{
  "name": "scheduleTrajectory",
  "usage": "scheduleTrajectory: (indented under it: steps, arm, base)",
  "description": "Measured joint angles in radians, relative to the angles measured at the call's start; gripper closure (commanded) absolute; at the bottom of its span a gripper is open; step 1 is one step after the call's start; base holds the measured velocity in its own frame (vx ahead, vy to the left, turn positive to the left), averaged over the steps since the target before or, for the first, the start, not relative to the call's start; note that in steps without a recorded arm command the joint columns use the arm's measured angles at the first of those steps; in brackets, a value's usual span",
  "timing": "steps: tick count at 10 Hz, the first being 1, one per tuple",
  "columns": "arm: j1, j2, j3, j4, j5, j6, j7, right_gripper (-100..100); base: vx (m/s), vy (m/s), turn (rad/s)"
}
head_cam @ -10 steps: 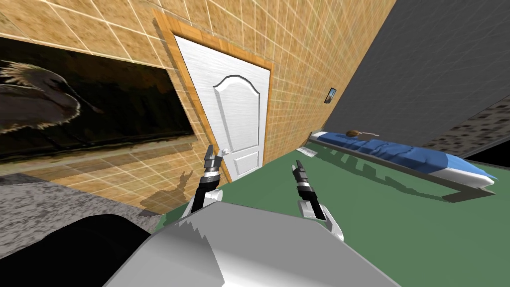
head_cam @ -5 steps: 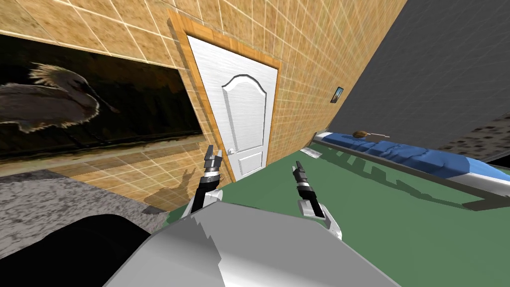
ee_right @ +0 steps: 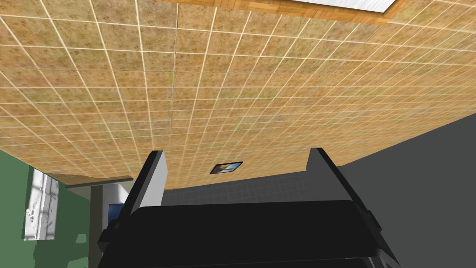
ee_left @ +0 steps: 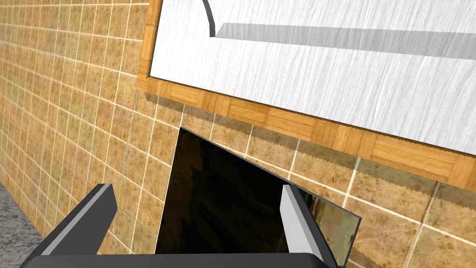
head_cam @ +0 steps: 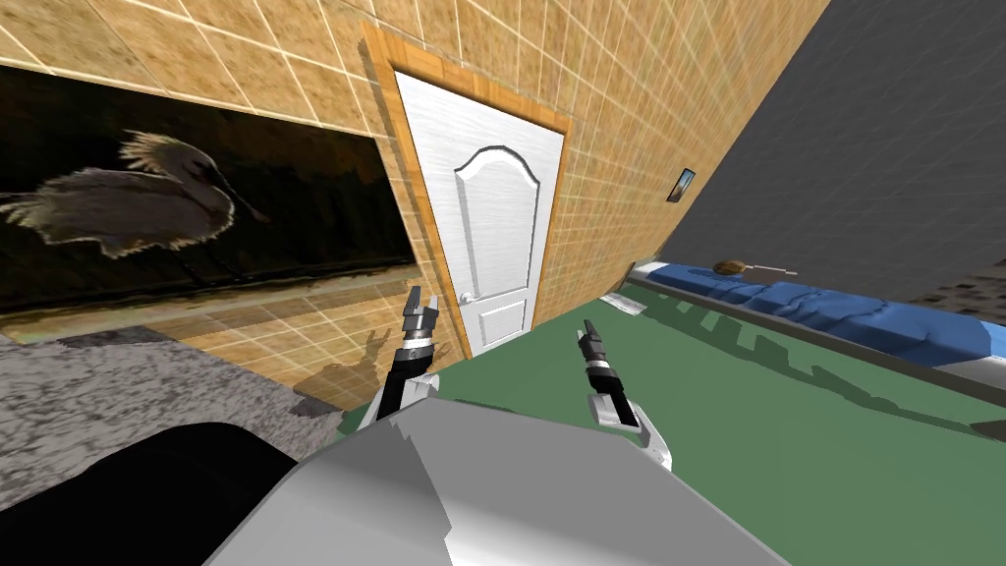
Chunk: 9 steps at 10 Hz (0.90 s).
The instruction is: Pull the door open
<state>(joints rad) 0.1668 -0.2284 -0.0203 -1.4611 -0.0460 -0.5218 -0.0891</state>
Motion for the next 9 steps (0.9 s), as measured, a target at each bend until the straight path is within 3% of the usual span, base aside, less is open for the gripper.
scheduleTrajectory:
  steps: [9]
  arm:
    - [-0.068, -0.022, -0.016, 0.164, -0.028, -0.03, 0.007, -100]
  base:
    - [0.004, 0.119, 0.106]
